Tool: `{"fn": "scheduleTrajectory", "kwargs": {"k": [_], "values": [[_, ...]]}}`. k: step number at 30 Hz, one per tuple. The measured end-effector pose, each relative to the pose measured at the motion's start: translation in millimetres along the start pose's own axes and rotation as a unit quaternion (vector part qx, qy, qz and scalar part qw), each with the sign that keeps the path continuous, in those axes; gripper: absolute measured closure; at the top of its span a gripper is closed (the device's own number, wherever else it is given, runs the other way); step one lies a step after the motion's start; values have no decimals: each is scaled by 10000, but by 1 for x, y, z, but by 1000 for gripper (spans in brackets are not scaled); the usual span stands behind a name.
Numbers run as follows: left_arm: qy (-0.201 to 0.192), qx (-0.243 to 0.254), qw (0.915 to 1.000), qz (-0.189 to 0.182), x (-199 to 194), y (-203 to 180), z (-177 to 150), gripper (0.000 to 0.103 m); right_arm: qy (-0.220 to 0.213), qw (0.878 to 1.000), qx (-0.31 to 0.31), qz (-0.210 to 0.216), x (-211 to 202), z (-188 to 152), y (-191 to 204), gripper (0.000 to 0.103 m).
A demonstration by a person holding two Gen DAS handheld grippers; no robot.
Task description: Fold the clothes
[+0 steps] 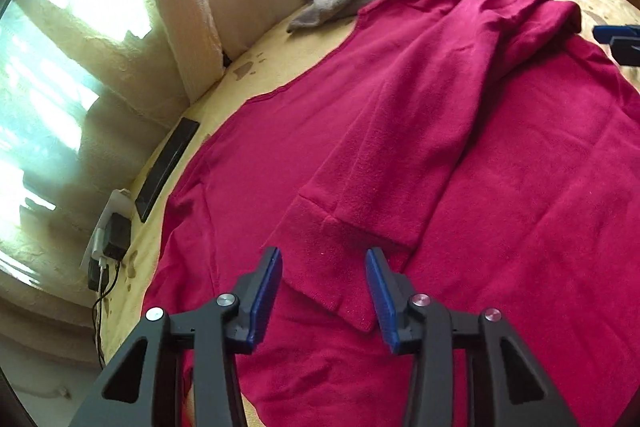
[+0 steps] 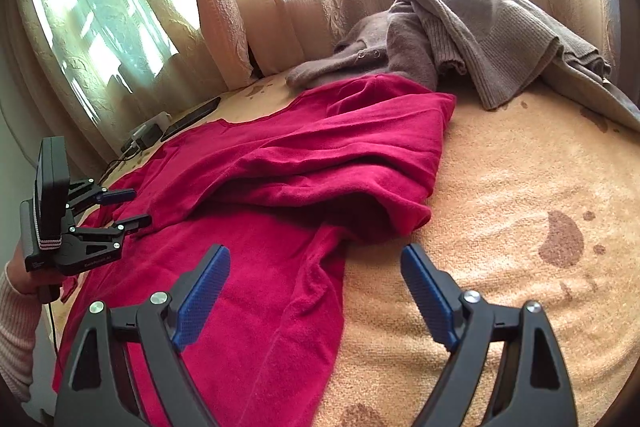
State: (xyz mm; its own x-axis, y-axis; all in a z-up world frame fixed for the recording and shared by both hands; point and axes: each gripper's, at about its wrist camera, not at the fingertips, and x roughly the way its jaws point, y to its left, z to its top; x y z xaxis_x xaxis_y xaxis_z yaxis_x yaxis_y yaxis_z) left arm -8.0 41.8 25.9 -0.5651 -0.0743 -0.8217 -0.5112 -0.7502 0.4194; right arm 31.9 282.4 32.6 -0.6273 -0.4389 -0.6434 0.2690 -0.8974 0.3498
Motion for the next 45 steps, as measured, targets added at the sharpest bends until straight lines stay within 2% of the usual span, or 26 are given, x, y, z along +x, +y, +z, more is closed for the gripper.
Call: {"fn": "scheduleTrajectory", "kwargs": {"k": [4,8,9,11,12,14,18,22,27,33,35,36,37,45], "values": [[-79,406,9976,-561,-15,-9,-5,57,-53,9999,91,58,-2,0,-3,13],[168,773,9954,-533,-11,-22,-8,59,1,9999,125,91,0,1,-5,13],[211,789,9952,-537,-10,-22,-6,66,2,9999,112,96,1,0,-4,13],[298,820,9947,-545,-8,-22,-2,70,-15,9999,83,98,0,0,-3,13],[341,835,9944,-549,-7,-22,0,78,-26,9999,72,98,0,0,-3,13],[424,874,9935,-587,-5,-23,4,82,-35,9999,78,104,-1,0,-3,13],[462,937,9942,-246,-3,-21,11,82,-49,9999,95,110,-1,0,-3,13],[297,834,9957,259,-3,-11,16,83,-52,9998,132,142,-1,-1,-5,13],[37,797,9961,371,-2,-4,18,82,-42,9995,262,194,-1,-1,-10,13],[-3,895,9937,676,5,-7,17,83,-1,9994,285,207,0,-1,-11,13],[0,905,9931,742,8,-9,18,87,5,9994,290,202,1,-1,-11,13],[4,912,9928,772,9,-10,19,95,6,9994,295,202,1,-1,-11,13],[-25,924,9922,841,9,-12,19,98,7,9993,301,200,1,-1,-11,13],[-312,792,9886,1241,2,-6,21,99,-5,9993,331,185,0,-1,-12,13]]}}
